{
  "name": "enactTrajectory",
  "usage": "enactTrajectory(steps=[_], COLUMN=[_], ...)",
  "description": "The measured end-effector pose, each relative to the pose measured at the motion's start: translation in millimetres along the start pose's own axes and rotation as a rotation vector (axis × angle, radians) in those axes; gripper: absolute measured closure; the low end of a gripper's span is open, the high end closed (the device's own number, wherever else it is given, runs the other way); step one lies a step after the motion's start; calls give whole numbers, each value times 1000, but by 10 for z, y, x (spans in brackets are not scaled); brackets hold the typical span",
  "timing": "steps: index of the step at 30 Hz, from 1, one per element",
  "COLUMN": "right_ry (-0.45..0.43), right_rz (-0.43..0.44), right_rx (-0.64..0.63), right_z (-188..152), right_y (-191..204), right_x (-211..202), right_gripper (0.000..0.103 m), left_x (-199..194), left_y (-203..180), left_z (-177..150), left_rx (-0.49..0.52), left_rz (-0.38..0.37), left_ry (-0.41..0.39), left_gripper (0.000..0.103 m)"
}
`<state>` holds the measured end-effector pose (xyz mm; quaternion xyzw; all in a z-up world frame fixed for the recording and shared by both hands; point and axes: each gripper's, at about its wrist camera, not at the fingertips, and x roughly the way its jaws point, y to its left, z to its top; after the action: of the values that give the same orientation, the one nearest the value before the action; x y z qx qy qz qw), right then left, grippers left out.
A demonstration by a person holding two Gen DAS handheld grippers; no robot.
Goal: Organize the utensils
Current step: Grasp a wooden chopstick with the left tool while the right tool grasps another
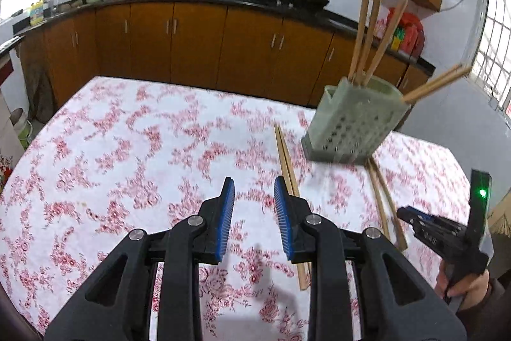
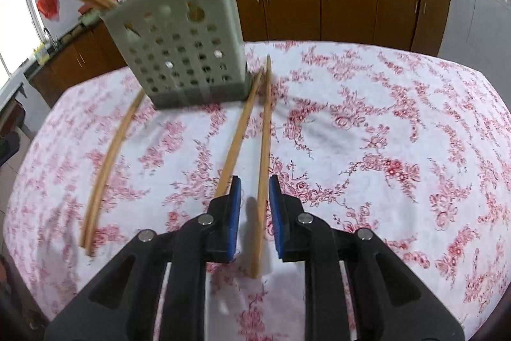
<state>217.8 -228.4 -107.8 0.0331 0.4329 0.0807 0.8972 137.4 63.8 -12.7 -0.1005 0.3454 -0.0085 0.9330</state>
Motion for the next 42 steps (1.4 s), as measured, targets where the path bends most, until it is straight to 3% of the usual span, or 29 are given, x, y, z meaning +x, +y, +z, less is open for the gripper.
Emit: enactTrajectory(steps=[2, 4, 12, 20, 32, 38, 42], right_ry=[15, 2, -24, -29, -27, -20, -23], right_rz=[-14, -42, -131, -147, -139, -100, -85], right_rx=[-4, -15, 170, 140, 130, 115, 101], right_z=[-13, -39, -34, -52, -41, -89, -149], right_y=[3, -3, -567, -593, -578, -504, -444], right_x=[67, 78, 3, -25, -65, -92, -123], right_gripper=[85, 95, 95, 95, 95, 95, 95], left_x=[69, 130, 497, 772, 861, 924, 905], left_y=[-15, -57, -210, -352, -454, -119, 39], left_z=[-38, -94, -244, -398, -424, -289, -269], left_rx=[10, 18, 38, 58, 119, 76, 67], left_rz=[-11, -26, -84, -84, 11, 95, 61], left_ry=[23, 44, 156, 234, 216, 198, 196], left_gripper=[76, 76, 76, 83, 95, 96, 95])
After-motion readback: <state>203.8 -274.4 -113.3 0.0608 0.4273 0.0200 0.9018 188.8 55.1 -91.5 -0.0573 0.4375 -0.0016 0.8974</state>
